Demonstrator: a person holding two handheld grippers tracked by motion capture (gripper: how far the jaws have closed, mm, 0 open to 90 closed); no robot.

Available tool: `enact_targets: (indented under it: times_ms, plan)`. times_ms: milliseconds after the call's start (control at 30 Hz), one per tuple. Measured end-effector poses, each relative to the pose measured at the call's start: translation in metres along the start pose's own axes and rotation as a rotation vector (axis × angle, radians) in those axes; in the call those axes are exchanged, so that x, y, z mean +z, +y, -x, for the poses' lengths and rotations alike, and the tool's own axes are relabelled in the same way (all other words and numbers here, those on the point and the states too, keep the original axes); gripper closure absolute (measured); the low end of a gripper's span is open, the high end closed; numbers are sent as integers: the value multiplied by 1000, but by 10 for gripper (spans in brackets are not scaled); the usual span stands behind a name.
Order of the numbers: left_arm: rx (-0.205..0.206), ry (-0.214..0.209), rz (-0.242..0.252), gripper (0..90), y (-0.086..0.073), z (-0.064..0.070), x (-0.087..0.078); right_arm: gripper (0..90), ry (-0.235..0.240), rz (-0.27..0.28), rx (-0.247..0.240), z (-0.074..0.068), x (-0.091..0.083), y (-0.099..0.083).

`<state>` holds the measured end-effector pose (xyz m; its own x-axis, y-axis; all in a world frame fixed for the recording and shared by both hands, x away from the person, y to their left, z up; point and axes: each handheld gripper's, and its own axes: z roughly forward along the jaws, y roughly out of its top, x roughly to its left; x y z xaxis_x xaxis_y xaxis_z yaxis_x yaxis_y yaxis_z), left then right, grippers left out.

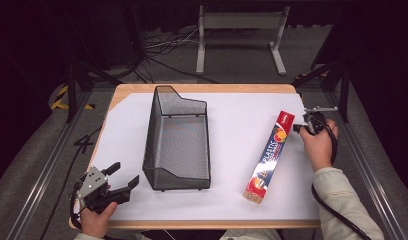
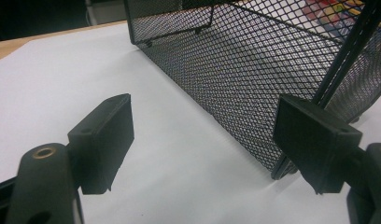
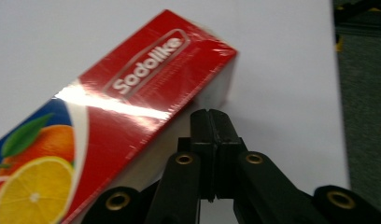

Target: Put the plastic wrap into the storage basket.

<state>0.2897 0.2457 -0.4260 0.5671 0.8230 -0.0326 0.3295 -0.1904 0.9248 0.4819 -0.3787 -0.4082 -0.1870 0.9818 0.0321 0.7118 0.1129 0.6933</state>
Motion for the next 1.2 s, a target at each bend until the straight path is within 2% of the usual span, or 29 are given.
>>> enact_targets:
  times_ms: [67, 167, 233, 500, 667, 733, 833, 1033, 1100, 1167, 1200]
  plan:
    - [0, 1, -1, 213, 0, 0, 0, 900, -10, -6, -28, -4, 3, 1]
    - [-1, 8, -6, 213, -1, -1, -2, 900, 42, -2, -10, -10, 9, 6]
    - [-3, 8, -6, 213, -2, -1, -2, 900, 54, 0, -15, -12, 11, 8]
    - [-9, 12, 0, 213, -2, -2, -3, 900, 155, -34, -184, -64, 36, 32]
    - [-6, 5, 0, 213, -1, -2, -2, 900, 207, -47, -242, -87, 42, 38]
    - [-4, 1, 3, 213, -1, -2, -1, 900, 247, -51, -272, -98, 44, 39]
    - [0, -4, -1, 213, 0, -2, 1, 900, 275, -59, -301, -107, 46, 38]
    - [3, -9, -6, 213, 1, -1, 3, 900, 328, -84, -340, -114, 47, 35]
    - [5, -11, -1, 213, 1, -1, 4, 900, 349, -95, -372, -117, 46, 34]
    - [2, -11, 1, 213, 2, -1, 4, 880, 334, -101, -377, -119, 42, 34]
    - [3, -11, 1, 213, 2, -1, 4, 808, 295, -89, -381, -120, 37, 34]
